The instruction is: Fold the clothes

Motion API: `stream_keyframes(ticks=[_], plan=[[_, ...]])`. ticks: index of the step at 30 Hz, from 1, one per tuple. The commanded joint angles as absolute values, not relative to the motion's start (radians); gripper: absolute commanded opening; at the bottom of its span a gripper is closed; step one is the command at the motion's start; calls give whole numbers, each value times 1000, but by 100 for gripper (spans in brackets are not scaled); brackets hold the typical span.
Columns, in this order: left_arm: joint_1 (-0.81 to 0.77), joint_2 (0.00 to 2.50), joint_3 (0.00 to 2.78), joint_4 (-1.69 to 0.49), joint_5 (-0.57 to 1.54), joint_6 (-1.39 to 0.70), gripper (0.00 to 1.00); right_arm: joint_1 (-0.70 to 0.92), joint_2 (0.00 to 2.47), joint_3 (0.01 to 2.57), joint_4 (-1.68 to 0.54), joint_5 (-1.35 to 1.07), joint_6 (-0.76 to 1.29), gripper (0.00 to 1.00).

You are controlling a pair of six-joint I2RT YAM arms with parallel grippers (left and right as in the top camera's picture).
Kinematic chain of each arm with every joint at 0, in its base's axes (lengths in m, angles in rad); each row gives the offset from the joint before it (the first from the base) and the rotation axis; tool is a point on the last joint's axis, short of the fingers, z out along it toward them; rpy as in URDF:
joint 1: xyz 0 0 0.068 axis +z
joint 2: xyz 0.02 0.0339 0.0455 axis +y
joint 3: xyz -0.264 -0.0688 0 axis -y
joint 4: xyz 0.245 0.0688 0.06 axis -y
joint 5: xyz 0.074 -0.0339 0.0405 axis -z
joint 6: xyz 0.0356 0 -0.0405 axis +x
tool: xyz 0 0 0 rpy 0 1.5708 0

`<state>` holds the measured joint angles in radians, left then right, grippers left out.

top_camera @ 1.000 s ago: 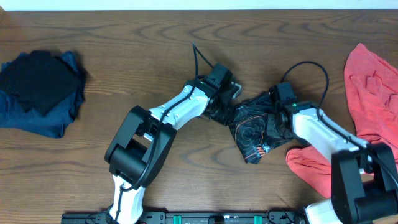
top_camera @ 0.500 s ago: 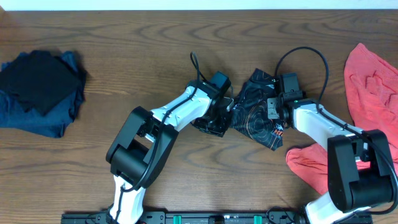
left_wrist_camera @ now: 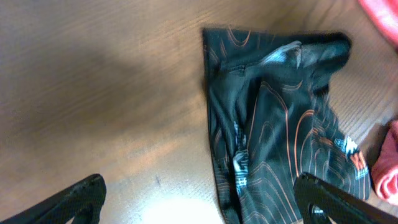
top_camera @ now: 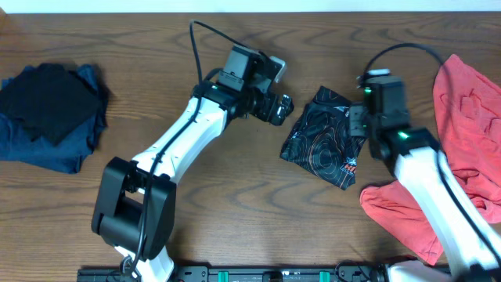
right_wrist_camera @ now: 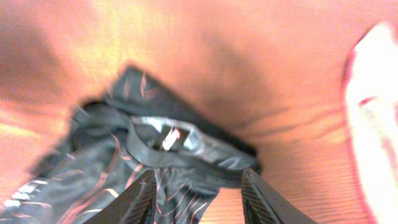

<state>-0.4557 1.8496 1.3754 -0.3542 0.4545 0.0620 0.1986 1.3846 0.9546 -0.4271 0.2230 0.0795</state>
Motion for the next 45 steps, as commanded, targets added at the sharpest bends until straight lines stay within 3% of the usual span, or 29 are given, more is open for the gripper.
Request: stream_keyframes(ticks=[1, 10, 20, 32, 35, 38, 42, 45], plan=[[-443, 1926, 1384, -281, 605, 178, 98, 193, 1265, 969, -492, 236, 89, 43], [-447, 2090, 1385, -107, 779, 182, 98, 193, 1219, 969, -622, 235, 130, 43], [-503, 2191, 1385, 57, 781, 170, 99, 193, 1219, 969, -654, 235, 146, 41], [-528, 2353, 1399, 315, 817, -43, 94, 193, 1219, 969, -708, 235, 153, 40], [-538, 2355, 1414, 324, 822, -48, 86, 193, 1219, 969, -708, 235, 154, 40], [-553, 2355, 1430, 324, 829, -92, 68, 193, 1219, 969, -709, 235, 161, 40], [-580, 2355, 1431, 323, 850, -103, 59, 193, 1219, 969, -711, 235, 161, 40], [-595, 2355, 1432, 325, 873, -107, 39, 193, 1219, 969, -713, 235, 161, 40]])
